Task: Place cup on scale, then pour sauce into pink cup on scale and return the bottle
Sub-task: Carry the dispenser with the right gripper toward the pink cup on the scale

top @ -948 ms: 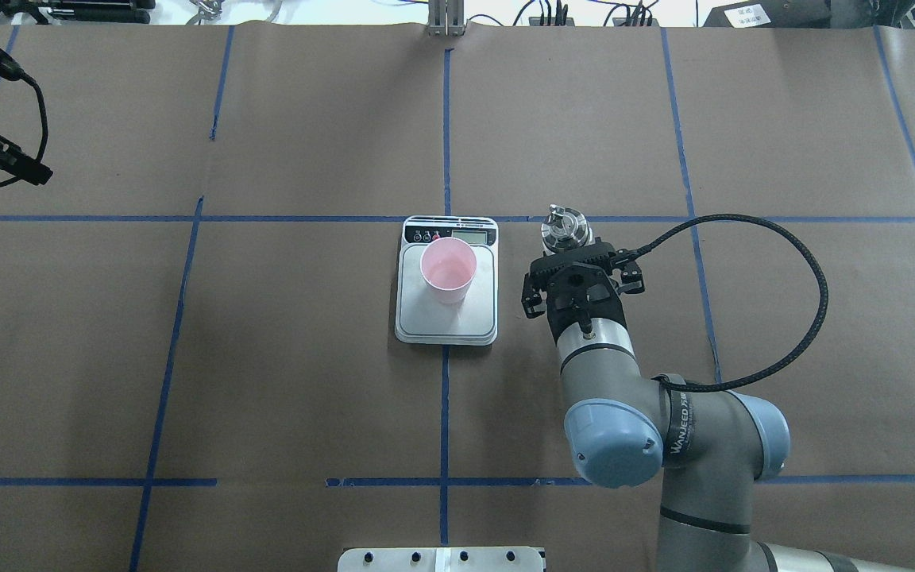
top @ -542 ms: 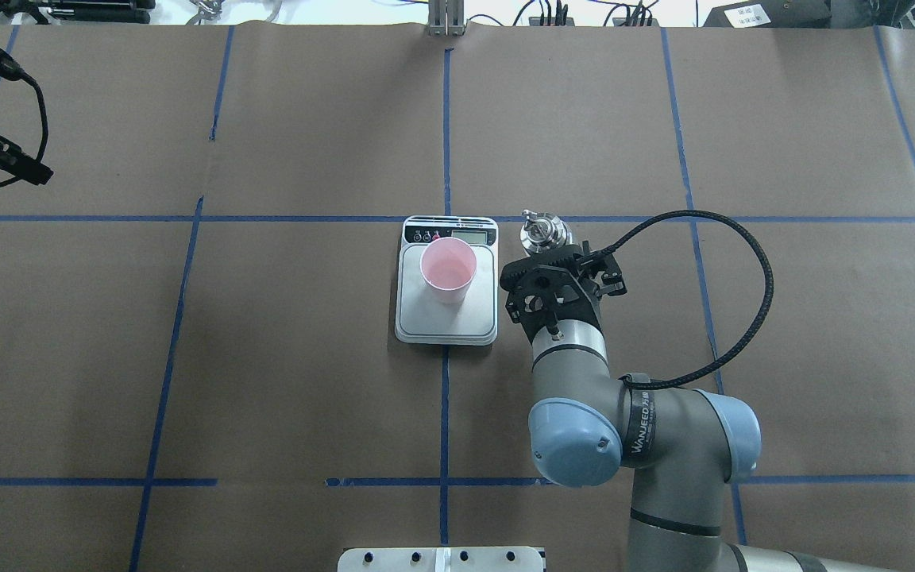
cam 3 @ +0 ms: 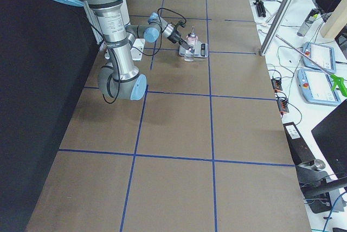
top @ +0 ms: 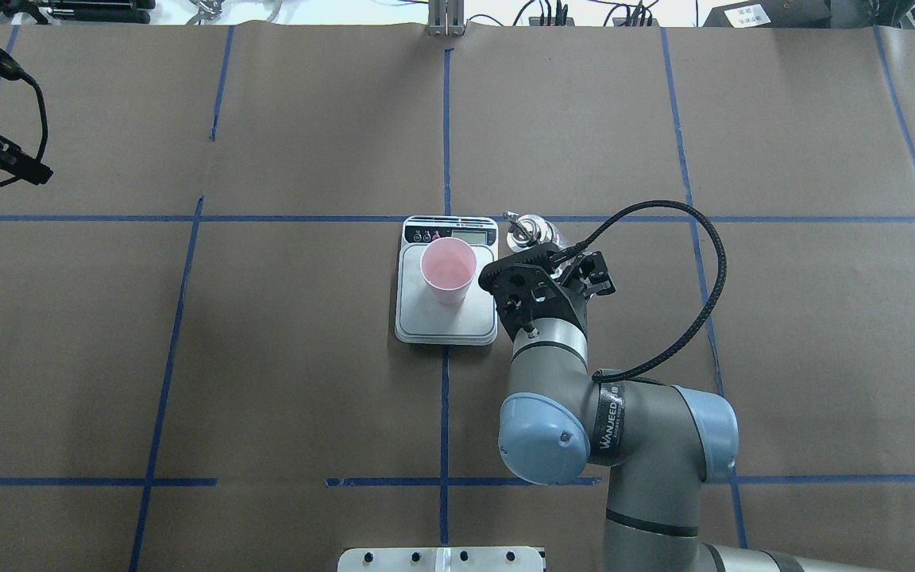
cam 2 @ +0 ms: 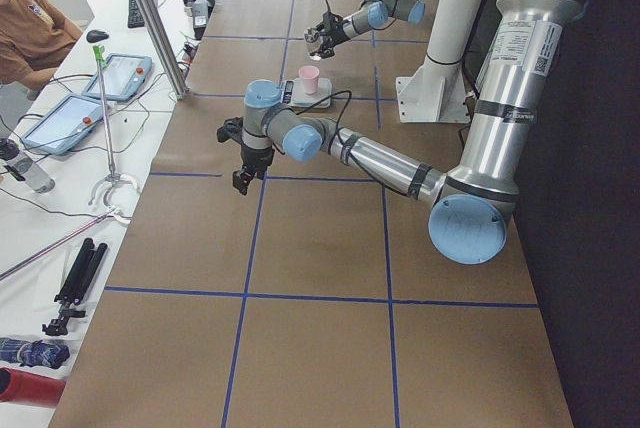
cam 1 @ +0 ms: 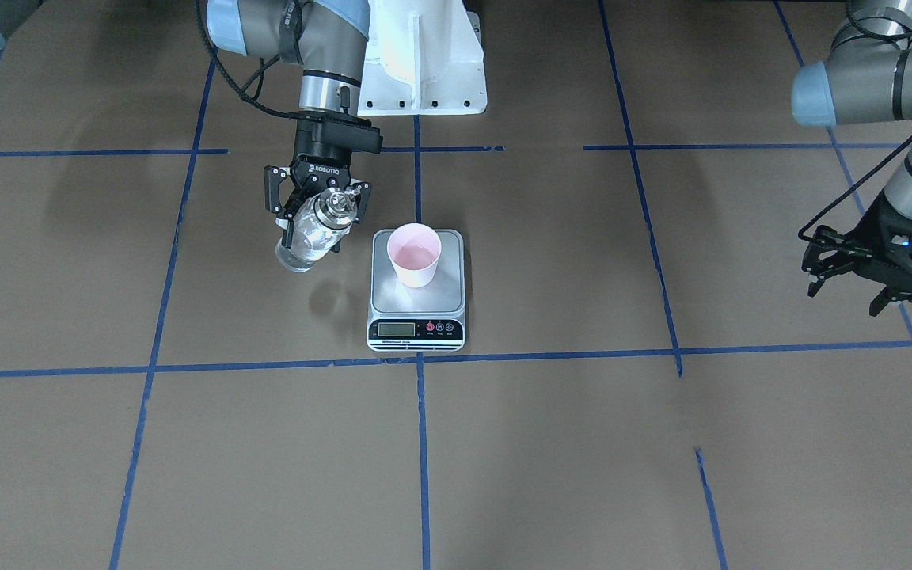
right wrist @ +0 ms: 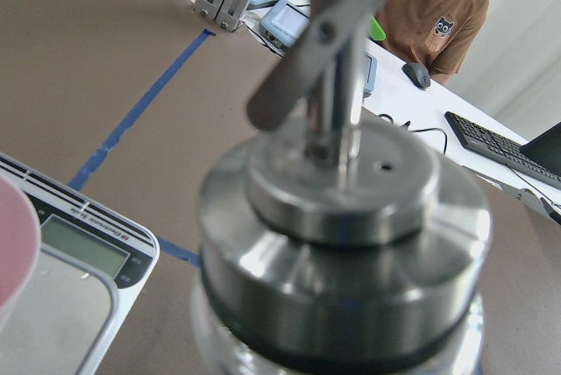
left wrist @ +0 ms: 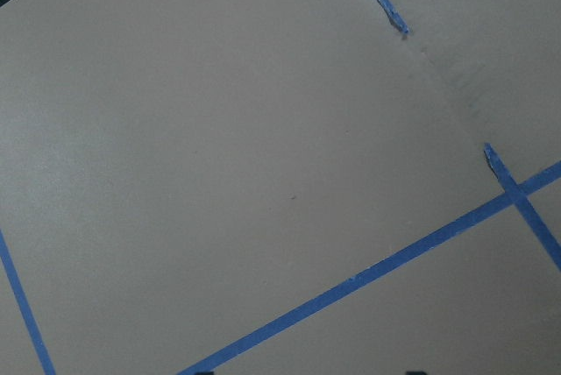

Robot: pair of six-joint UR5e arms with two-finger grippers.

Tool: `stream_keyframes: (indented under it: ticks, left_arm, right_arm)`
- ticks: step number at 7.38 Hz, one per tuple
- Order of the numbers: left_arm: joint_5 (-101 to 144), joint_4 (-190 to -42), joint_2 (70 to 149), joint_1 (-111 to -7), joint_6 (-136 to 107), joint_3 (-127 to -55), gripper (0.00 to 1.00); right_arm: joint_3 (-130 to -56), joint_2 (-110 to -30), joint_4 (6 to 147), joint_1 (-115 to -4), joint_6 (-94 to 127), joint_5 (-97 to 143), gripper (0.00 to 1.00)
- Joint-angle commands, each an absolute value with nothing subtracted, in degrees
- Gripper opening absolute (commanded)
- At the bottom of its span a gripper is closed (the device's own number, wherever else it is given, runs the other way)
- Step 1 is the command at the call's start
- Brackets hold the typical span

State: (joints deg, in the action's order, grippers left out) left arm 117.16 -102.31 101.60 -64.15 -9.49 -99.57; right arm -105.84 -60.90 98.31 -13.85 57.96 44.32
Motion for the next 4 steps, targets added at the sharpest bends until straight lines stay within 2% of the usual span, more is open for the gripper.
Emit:
stream_keyframes:
  ticks: [1,4]
  left_arm:
    - [117.2,-102.3,101.6,-64.2,-9.6,-99.7,0.78]
    - [117.2,-102.3,101.6,-64.2,-9.8,-99.8,0.78]
  right_arm:
    - [-105.8,-60.5,104.0,-13.8,49.9,44.2,0.0]
    - [-103.5,-55.3,112.7,-13.8,40.4,43.8,0.0]
